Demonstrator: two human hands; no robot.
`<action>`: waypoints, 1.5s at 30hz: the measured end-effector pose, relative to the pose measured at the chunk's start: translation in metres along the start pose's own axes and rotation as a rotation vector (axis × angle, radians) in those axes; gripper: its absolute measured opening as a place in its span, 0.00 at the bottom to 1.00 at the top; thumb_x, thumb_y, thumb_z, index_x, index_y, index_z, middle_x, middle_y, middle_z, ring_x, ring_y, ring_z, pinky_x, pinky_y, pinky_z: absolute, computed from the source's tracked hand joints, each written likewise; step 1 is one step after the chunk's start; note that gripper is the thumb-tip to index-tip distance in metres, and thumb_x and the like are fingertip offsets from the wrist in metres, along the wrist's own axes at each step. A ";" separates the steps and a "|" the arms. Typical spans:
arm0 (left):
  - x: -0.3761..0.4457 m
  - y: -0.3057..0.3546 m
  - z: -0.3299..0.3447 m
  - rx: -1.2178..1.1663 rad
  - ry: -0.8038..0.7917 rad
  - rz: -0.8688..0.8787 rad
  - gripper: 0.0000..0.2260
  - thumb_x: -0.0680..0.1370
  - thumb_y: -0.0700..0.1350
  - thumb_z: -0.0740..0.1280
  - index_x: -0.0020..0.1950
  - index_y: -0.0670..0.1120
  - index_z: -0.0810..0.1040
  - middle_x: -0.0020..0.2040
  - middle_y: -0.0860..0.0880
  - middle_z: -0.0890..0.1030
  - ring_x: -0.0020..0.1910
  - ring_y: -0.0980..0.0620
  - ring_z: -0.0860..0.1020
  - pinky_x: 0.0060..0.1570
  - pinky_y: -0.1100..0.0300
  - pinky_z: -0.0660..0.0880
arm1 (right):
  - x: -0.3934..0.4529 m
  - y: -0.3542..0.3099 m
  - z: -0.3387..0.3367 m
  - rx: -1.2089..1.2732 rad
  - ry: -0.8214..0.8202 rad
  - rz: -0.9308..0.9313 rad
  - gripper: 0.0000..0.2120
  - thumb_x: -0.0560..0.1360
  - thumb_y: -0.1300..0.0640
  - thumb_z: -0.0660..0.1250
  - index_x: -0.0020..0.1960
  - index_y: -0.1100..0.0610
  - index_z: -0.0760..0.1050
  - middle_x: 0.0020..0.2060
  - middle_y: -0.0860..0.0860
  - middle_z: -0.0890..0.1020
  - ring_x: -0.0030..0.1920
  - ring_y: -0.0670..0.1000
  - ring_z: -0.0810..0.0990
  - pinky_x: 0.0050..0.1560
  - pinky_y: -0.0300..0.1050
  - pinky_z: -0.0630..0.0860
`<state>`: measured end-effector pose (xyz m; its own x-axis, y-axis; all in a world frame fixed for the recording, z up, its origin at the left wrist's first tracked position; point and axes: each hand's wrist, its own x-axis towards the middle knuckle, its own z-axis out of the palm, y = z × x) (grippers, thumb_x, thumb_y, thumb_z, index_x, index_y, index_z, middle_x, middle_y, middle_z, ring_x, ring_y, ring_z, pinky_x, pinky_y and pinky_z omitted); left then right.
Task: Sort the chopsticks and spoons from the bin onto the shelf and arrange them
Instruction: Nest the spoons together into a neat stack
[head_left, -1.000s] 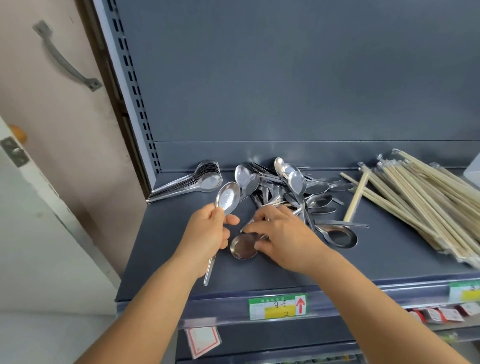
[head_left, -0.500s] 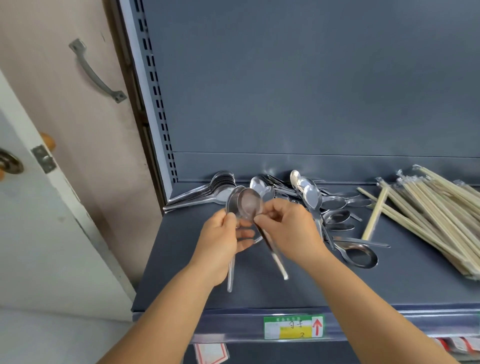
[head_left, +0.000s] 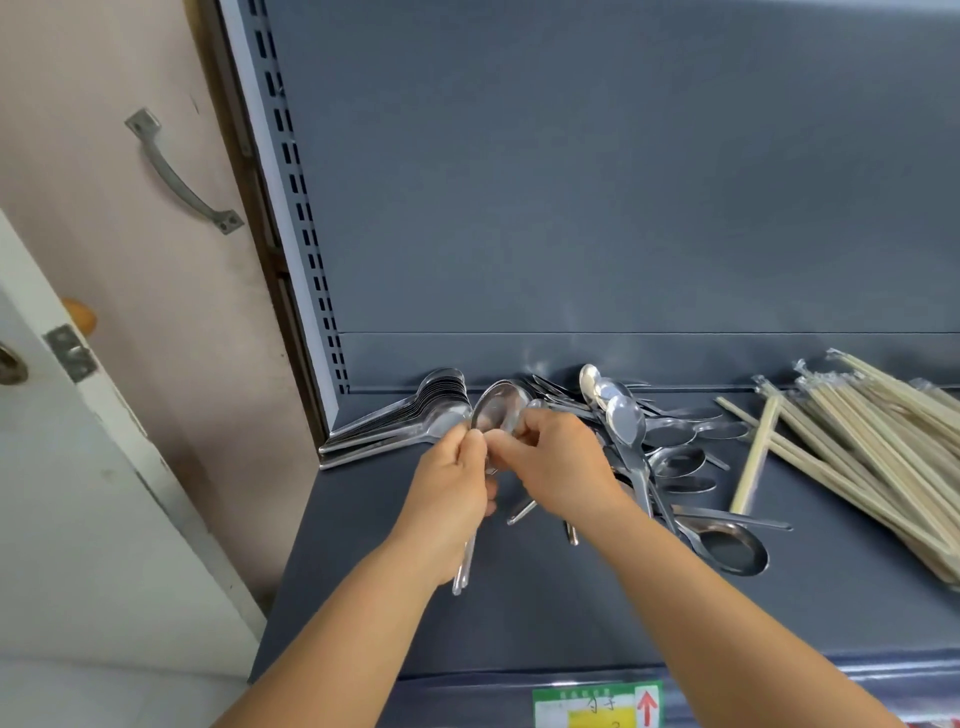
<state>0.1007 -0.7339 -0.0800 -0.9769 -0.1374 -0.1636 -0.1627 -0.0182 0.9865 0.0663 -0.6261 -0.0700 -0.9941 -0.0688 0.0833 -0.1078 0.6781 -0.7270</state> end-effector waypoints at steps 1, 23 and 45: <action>0.003 0.001 -0.001 0.028 0.012 0.005 0.12 0.82 0.43 0.53 0.46 0.44 0.75 0.37 0.50 0.76 0.30 0.53 0.66 0.30 0.62 0.67 | 0.004 0.000 -0.003 0.011 -0.010 -0.002 0.12 0.72 0.49 0.67 0.39 0.59 0.76 0.29 0.48 0.75 0.31 0.48 0.70 0.34 0.40 0.68; 0.058 -0.001 -0.010 0.159 0.057 -0.081 0.11 0.82 0.42 0.53 0.49 0.42 0.74 0.42 0.51 0.78 0.34 0.55 0.70 0.35 0.64 0.69 | 0.075 0.032 -0.020 -0.083 -0.052 0.058 0.07 0.75 0.60 0.64 0.40 0.55 0.78 0.24 0.46 0.72 0.21 0.42 0.69 0.24 0.31 0.65; 0.058 -0.004 -0.004 0.107 -0.023 -0.179 0.10 0.83 0.43 0.50 0.46 0.43 0.67 0.38 0.48 0.72 0.25 0.54 0.60 0.25 0.63 0.60 | 0.098 0.042 -0.007 -0.372 -0.071 -0.086 0.15 0.71 0.55 0.69 0.57 0.49 0.77 0.46 0.49 0.71 0.55 0.54 0.71 0.53 0.40 0.66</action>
<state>0.0454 -0.7453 -0.0931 -0.9336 -0.1190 -0.3379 -0.3469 0.0654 0.9356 -0.0360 -0.5994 -0.0878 -0.9809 -0.1791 0.0764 -0.1946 0.8859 -0.4211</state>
